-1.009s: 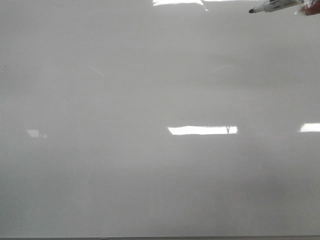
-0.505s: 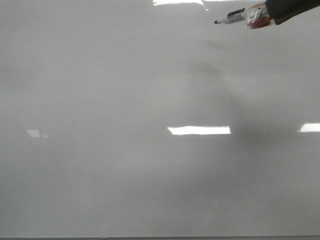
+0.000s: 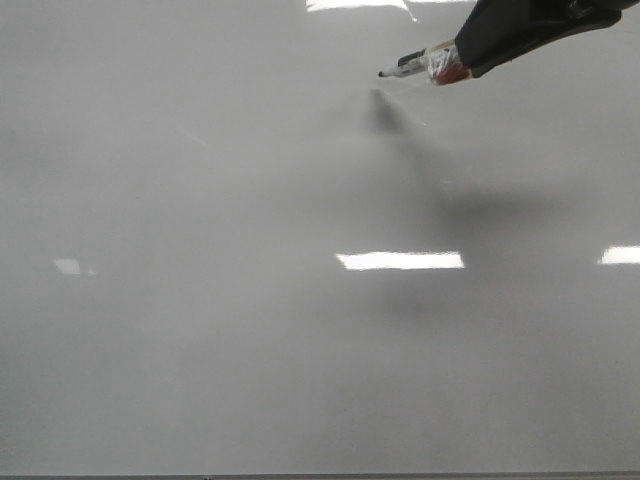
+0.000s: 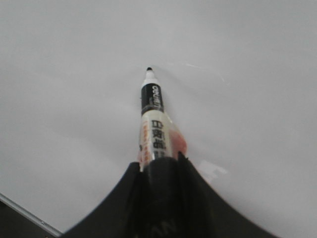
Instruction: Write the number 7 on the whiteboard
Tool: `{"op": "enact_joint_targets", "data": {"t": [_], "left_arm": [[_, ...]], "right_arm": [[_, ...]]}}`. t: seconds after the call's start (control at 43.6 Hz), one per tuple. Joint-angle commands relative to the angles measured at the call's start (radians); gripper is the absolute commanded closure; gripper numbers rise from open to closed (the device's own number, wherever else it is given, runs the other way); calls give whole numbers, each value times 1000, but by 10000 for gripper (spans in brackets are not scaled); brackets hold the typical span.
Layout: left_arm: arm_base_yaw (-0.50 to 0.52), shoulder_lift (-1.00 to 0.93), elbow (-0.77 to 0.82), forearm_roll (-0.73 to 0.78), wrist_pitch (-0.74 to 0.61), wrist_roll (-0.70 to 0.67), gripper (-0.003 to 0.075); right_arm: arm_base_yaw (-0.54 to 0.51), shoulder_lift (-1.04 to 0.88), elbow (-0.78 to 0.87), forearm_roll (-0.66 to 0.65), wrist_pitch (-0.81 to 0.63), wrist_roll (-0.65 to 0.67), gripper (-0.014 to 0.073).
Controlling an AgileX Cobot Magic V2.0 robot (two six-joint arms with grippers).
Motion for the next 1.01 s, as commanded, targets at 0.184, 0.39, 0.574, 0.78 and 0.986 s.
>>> {"op": "enact_joint_targets", "data": {"t": [0.184, 0.39, 0.574, 0.78, 0.986], "left_arm": [[2, -8, -26, -18, -67, -11, 356], [2, -8, -26, -18, -67, -11, 356], [2, -8, -26, -18, -67, -11, 356], [2, -8, -26, -19, -71, -7, 356], [2, -8, -35, -80, -72, 86, 351]], "right_arm": [[-169, -23, -43, -16, 42, 0, 652], [-143, -21, -43, -16, 47, -4, 652], [-77, 45, 4, -16, 169, -19, 652], [-33, 52, 10, -16, 169, -45, 652], [35, -121, 3, -16, 302, -132, 652]]}}
